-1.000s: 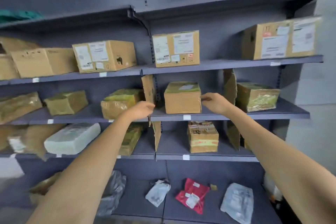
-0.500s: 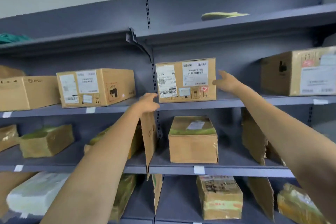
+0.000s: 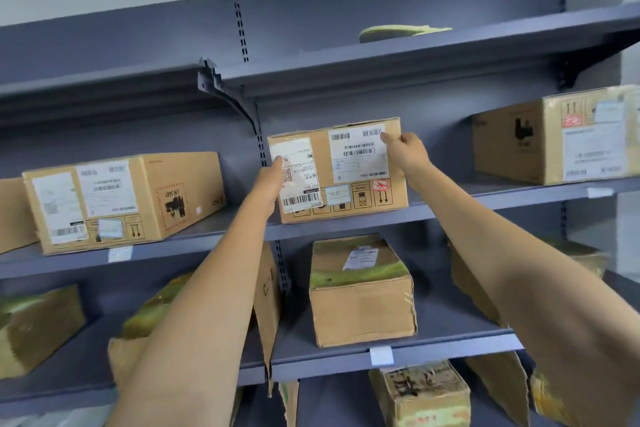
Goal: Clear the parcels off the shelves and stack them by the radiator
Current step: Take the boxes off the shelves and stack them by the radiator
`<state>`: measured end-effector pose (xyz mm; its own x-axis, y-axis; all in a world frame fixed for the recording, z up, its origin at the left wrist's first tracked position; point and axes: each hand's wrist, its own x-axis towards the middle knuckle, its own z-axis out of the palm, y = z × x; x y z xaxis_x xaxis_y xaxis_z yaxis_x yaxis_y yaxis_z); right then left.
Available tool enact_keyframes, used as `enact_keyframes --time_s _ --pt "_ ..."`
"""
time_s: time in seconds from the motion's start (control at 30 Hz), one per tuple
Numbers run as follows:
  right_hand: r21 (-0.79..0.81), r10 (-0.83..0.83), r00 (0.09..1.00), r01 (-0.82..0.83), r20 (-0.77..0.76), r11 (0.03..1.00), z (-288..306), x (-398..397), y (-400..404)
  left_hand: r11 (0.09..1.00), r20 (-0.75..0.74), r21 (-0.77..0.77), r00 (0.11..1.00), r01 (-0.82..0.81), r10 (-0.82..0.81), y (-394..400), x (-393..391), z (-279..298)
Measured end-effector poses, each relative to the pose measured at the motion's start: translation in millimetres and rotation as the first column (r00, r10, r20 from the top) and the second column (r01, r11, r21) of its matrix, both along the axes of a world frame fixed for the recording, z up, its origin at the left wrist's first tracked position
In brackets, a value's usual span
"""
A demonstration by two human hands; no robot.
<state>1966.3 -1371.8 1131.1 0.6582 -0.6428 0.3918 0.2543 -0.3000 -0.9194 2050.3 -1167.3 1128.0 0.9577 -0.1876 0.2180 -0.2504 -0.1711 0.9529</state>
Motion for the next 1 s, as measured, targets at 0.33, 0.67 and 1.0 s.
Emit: enact_keyframes --time_s 0.33,0.67,1.0 --pt "0.081 -0.332 0.938 0.325 0.104 0.942 -18 -62 68 0.991 0.133 -0.094 0.986 -0.090 0.102 62 -43 -14" --pt "0.339 -0.131 0.989 0.144 -0.064 0.930 -79 -125 84 0.932 -0.195 -0.159 0.915 0.325 -0.352 94 -76 -49" --pt "0.185 0.184 0.934 -0.132 -0.305 0.974 -109 -135 53 0.903 -0.198 -0.136 0.881 0.408 -0.429 74 -61 -69"
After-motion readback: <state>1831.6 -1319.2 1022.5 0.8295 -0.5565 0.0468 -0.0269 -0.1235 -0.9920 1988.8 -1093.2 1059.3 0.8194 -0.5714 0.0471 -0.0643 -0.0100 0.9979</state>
